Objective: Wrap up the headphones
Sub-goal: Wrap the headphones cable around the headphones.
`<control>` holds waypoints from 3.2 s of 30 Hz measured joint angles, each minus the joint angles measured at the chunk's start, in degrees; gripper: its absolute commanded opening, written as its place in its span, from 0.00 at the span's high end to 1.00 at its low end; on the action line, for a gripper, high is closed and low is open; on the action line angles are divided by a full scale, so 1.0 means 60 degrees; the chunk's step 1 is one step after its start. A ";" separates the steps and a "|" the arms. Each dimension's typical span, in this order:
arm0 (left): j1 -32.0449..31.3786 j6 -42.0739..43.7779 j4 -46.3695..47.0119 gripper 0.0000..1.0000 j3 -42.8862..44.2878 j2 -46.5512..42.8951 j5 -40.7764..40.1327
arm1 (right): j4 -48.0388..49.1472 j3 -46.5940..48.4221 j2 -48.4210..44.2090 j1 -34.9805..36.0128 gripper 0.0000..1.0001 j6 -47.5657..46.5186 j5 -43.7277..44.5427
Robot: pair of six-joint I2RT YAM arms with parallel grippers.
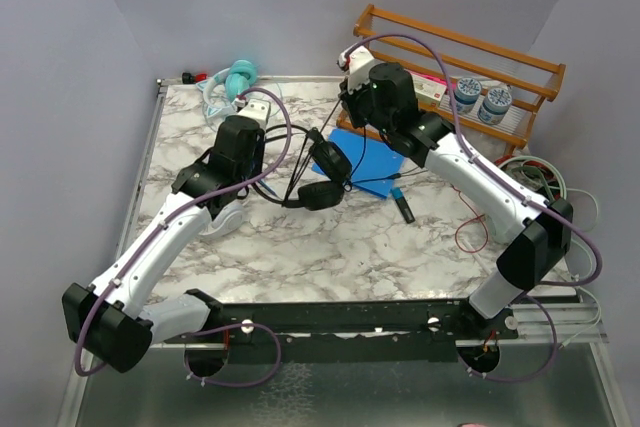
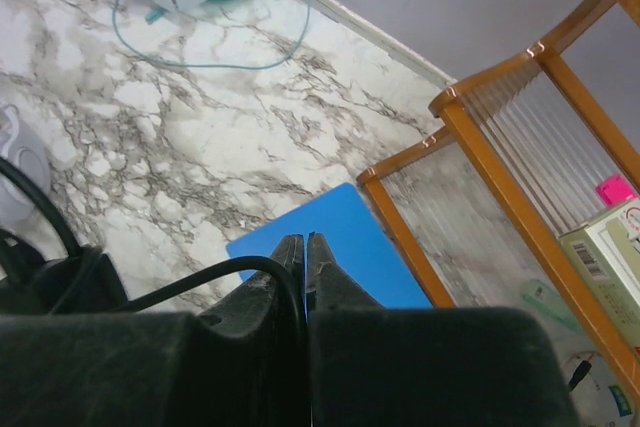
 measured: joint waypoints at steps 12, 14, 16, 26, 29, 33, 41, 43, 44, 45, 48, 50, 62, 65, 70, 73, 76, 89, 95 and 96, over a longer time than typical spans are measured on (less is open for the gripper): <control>0.0000 -0.0484 -0.1767 1.00 0.1446 -0.0098 0.1825 | 0.1005 -0.1453 0.0120 -0.1005 0.91 0.1071 -0.2095; 0.0004 -0.0739 -0.2240 1.00 0.1949 -0.0055 0.2186 | 0.1490 -0.1887 0.0117 -0.1038 0.91 0.1399 -0.2535; 0.0007 -0.0998 -0.2663 1.00 0.2565 0.0066 0.2801 | 0.2116 -0.2441 0.0113 -0.1075 0.91 0.1690 -0.2951; 0.0007 -0.2812 -0.3264 1.00 0.3891 0.0874 0.5676 | 0.6007 -0.6171 -0.0809 -0.1144 0.90 0.3311 -0.5209; 0.0007 -0.3286 -0.3187 1.00 0.3909 0.0892 0.6084 | 0.7570 -0.7093 -0.1173 -0.1144 0.90 0.3931 -0.5854; 0.0007 -0.3792 -0.3089 1.00 0.4014 0.0885 0.6204 | 0.9296 -0.7847 -0.1224 -0.1144 0.90 0.4623 -0.6586; 0.0007 -0.4652 -0.3013 1.00 0.4393 0.0871 0.5705 | 1.1227 -0.8892 -0.1137 -0.0820 0.97 0.5333 -0.7355; 0.0007 -0.4776 -0.3009 1.00 0.4408 0.0841 0.5370 | 1.1672 -0.9205 -0.1137 -0.0565 0.99 0.5435 -0.7439; 0.0007 -0.4805 -0.3016 1.00 0.4408 0.0831 0.5209 | 1.1897 -0.9384 -0.1137 -0.0437 0.99 0.5493 -0.7464; 0.0007 -0.4812 -0.3031 1.00 0.4408 0.0827 0.5038 | 1.2160 -0.9573 -0.1137 -0.0313 0.99 0.5574 -0.7471; -0.0022 -0.4867 -0.3180 1.00 0.4408 0.0827 0.4452 | 1.2703 -0.9927 -0.1144 0.0022 0.99 0.5763 -0.7544; -0.0036 -0.4980 -0.3271 1.00 0.4408 0.0827 0.4022 | 1.2968 -1.0029 -0.1184 0.0237 0.99 0.5872 -0.7552; -0.0106 -0.6430 -0.2991 1.00 0.3599 0.0801 0.2014 | 1.3431 -1.0520 -0.2135 0.1840 0.95 0.6455 -0.7522; -0.0106 -0.6692 -0.2579 1.00 0.3195 0.0787 0.1694 | 1.3763 -1.0531 -0.2226 0.1989 0.92 0.6900 -0.7526; -0.0106 -0.6874 -0.2277 1.00 0.2641 0.0747 0.0867 | 1.4466 -1.0520 -0.2426 0.2058 0.89 0.7635 -0.7533; -0.0102 -0.6834 -0.2025 1.00 0.2331 0.0605 0.0197 | 1.4528 -1.0378 -0.2499 0.2062 0.88 0.7945 -0.7606; -0.0102 -0.6575 -0.1745 1.00 0.1876 0.0382 -0.0528 | 1.4458 -1.0098 -0.2572 0.2065 0.88 0.8142 -0.7672; -0.0087 -0.4776 -0.1435 1.00 0.0393 -0.0324 -0.3136 | 0.8564 -0.7118 -0.3865 0.2109 0.91 0.5829 -0.7016; -0.0087 -0.4069 -0.1308 1.00 0.0204 -0.0612 -0.3577 | 0.5235 -0.5129 -0.4105 0.2113 0.95 0.3920 -0.5380; -0.0087 -0.3938 -0.1264 1.00 0.0178 -0.0623 -0.3603 | 0.4663 -0.4779 -0.4073 0.2113 0.95 0.3595 -0.5082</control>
